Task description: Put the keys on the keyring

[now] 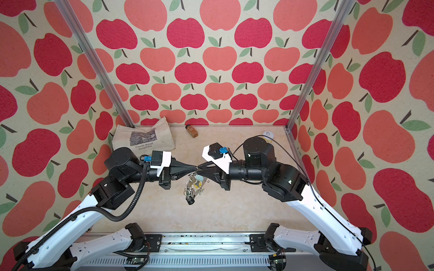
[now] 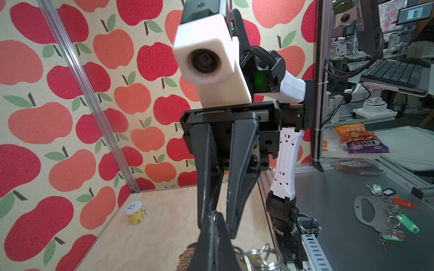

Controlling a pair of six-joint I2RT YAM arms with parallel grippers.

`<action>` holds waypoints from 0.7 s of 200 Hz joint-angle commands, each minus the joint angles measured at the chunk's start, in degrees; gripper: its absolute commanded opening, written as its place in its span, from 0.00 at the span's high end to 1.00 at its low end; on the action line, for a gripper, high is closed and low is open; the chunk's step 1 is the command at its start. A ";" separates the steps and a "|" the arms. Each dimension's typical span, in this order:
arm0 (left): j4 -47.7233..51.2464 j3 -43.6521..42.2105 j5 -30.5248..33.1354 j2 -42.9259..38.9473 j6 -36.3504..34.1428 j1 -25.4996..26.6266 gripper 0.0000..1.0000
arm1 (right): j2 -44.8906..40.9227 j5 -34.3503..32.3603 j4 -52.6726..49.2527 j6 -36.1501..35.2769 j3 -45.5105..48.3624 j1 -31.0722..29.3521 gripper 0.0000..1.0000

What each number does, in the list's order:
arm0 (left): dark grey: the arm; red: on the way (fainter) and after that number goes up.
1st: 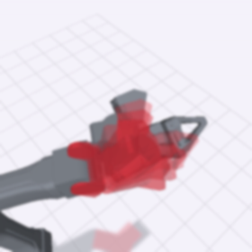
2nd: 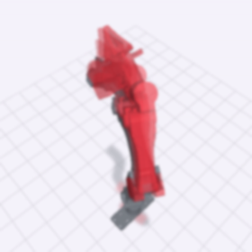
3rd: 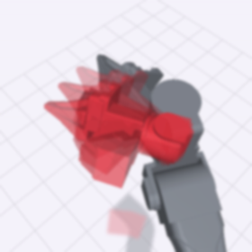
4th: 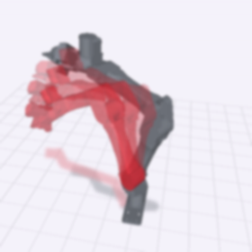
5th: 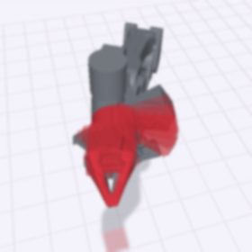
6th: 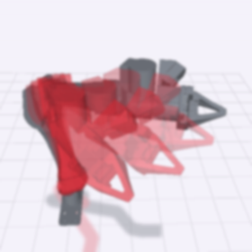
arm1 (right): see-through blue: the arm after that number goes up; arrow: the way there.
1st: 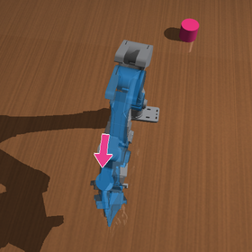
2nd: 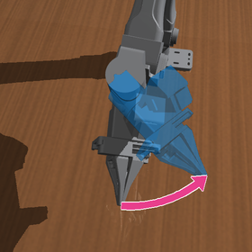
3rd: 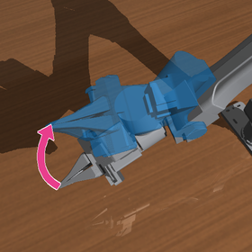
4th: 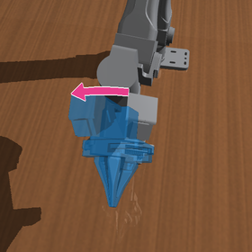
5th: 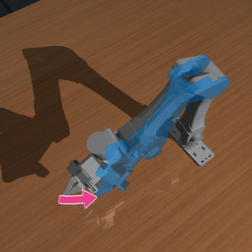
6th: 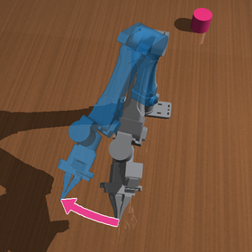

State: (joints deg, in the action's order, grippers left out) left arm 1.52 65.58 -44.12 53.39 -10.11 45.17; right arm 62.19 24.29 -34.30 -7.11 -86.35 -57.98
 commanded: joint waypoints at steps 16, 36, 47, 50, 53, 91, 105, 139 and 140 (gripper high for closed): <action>-2.13 0.52 0.61 -1.73 -1.19 0.36 1.00 | -0.85 1.03 0.38 0.96 0.41 0.06 0.87; -2.13 0.60 0.39 -1.66 -1.13 0.45 1.00 | -1.02 1.30 0.72 1.08 0.43 0.06 0.89; -2.00 0.74 0.27 -1.49 -1.03 0.54 1.00 | -1.02 1.65 1.06 1.10 0.39 0.05 0.89; -1.96 0.81 0.31 -1.45 -1.05 0.54 1.00 | -1.02 1.71 1.16 1.13 0.42 0.05 0.89; -1.88 0.78 0.29 -1.44 -1.05 0.58 1.00 | -1.00 1.76 1.21 1.09 0.44 0.06 0.89; -1.78 0.98 0.35 -1.27 -1.23 0.71 1.00 | -1.02 2.60 1.70 1.14 0.30 0.05 0.84; -1.78 1.06 0.38 -1.27 -1.15 0.80 1.00 | -0.93 2.65 1.61 1.19 0.26 0.06 0.85; -1.69 1.30 0.43 -1.11 -1.23 0.99 1.00 | -0.95 3.02 1.78 1.18 0.23 -0.03 0.88; -1.69 1.30 0.43 -1.10 -1.23 0.98 1.00 | -0.94 3.03 1.78 1.21 0.23 -0.03 0.88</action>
State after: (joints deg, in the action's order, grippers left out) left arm 1.48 65.58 -43.90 52.53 -10.26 45.78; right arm 62.08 25.74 -33.89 -6.92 -86.32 -57.98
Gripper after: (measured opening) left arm 0.052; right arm 0.136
